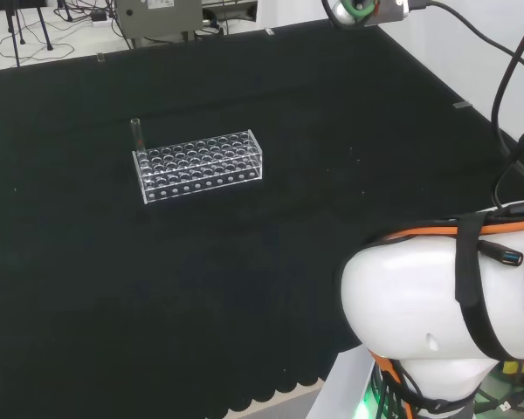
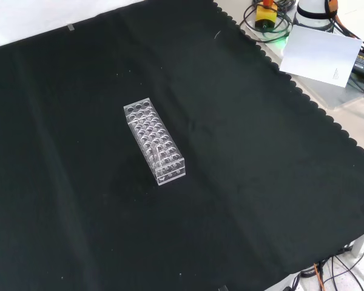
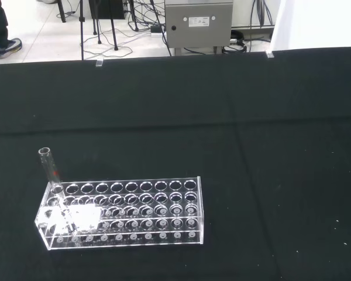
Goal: Pick up the test tube.
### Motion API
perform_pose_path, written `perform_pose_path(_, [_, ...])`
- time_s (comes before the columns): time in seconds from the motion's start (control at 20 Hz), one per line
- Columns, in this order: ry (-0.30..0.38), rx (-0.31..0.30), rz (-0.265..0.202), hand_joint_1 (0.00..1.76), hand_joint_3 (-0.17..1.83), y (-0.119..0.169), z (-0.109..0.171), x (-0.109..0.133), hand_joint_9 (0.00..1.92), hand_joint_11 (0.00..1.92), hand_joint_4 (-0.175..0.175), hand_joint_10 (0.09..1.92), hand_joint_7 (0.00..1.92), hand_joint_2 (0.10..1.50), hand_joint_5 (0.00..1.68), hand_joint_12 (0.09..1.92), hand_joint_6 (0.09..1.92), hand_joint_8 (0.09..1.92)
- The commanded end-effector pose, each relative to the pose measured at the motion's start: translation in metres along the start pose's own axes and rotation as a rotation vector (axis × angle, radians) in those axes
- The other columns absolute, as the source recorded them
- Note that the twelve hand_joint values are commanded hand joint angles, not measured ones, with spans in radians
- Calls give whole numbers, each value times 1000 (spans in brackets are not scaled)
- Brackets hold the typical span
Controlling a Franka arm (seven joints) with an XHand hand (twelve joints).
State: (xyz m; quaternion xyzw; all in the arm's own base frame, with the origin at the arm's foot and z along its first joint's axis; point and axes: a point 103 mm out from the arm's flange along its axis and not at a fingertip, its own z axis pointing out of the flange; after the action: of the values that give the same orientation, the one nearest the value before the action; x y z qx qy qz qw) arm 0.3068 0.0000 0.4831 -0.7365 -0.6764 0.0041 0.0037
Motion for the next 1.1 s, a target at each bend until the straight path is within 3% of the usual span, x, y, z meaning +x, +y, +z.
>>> perform_pose_path(0.05, [-7, -8, -4, 786, 641, 2, 1, 4, 0, 0, -98, 781, 4, 704, 108, 1347, 251, 587])
perform_pose_path(0.55, [38, 16, -68, 790, 602, 32, 10, 16, 0, 0, -99, 807, 0, 723, 150, 1382, 142, 609])
perform_pose_path(0.8, [56, 50, -113, 801, 624, 58, 20, 24, 40, 0, -112, 993, 16, 713, 213, 1517, 93, 872])
perform_pose_path(1.1, [59, 96, -187, 815, 640, 91, 32, 38, 174, 32, -129, 1015, 114, 706, 273, 1560, 96, 946])
